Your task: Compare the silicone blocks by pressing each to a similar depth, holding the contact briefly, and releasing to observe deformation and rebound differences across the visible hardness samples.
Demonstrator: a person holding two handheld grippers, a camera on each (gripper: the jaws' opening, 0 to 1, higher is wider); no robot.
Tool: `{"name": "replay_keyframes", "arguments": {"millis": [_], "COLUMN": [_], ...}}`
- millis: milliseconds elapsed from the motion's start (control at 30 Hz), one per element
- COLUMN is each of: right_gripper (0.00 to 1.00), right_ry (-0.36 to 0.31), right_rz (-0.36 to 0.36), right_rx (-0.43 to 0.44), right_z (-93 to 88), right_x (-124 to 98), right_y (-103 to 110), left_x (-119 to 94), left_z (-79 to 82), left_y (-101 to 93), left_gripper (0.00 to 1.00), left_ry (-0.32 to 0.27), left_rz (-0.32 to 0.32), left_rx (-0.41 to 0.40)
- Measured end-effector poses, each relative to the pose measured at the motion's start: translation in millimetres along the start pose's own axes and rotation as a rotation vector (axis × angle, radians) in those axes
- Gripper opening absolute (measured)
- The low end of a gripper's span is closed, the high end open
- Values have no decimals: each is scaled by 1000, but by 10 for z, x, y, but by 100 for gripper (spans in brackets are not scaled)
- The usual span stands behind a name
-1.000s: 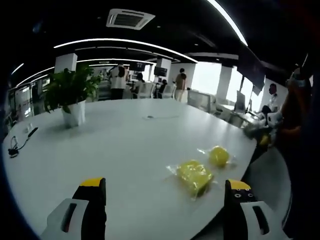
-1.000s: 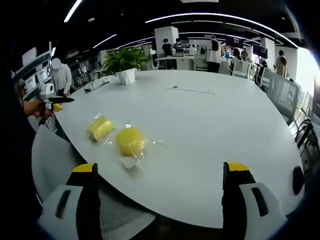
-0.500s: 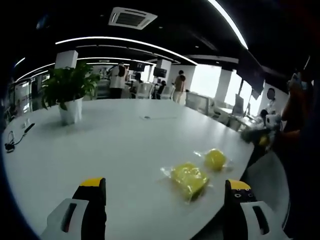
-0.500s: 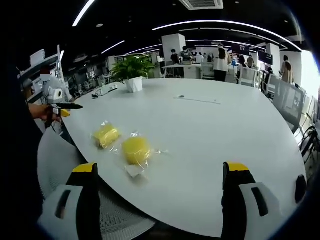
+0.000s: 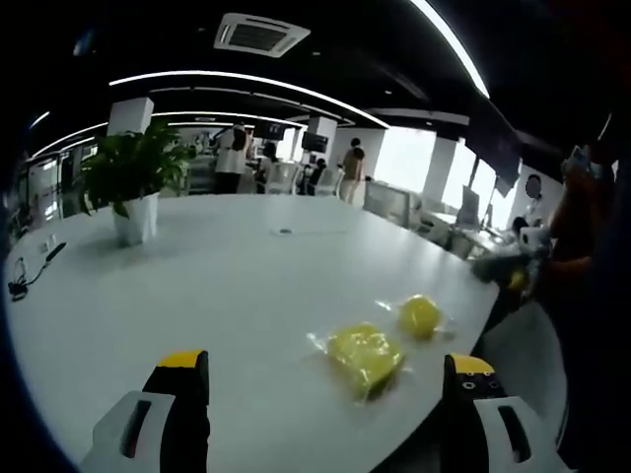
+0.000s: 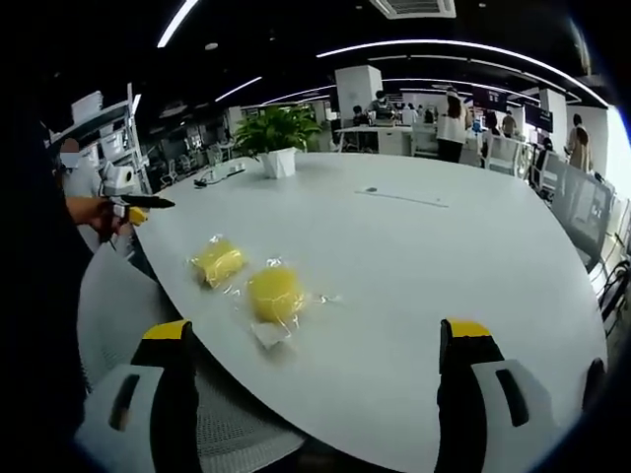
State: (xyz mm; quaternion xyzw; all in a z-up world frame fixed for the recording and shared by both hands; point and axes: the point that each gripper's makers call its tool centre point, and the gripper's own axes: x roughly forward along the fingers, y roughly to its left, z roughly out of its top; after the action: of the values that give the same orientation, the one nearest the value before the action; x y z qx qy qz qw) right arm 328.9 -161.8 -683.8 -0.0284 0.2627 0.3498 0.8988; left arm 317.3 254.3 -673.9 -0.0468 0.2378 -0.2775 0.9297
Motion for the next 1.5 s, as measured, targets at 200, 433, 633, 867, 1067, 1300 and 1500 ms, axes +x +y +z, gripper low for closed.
{"name": "replay_keyframes", "arguments": {"millis": [200,433,633,867,1067,1300,1500], "right_gripper": [97,97,97,97,97,97,97], "right_ry": [-7,7,3,2,-3,-8,-9], "right_rz": [-7,-5,-6,-7,-7,3,5], "right_rx": [12,13,17,17,21,20,25], "right_z": [12,-31,-49,-48,-42,-32,-41], "right_x": [-11,-3,7,-6,-6,22,23], "right_y": [-24,7,21,36,50,107,129], "left_x": [-4,14,57,193,355,482,617], "left_z": [16,53,76,219,239,273,235], "left_y": [35,-6,-23,19,78,91,107], "left_gripper": [100,100,100,100,100,100,100], "left_ry": [3,10,35,12,48,78,105], "left_rz": [-4,-25,-40,-38,-28,-30,-44], "left_rx": [-2,-14,-42,-112,-234,-306,-509]}}
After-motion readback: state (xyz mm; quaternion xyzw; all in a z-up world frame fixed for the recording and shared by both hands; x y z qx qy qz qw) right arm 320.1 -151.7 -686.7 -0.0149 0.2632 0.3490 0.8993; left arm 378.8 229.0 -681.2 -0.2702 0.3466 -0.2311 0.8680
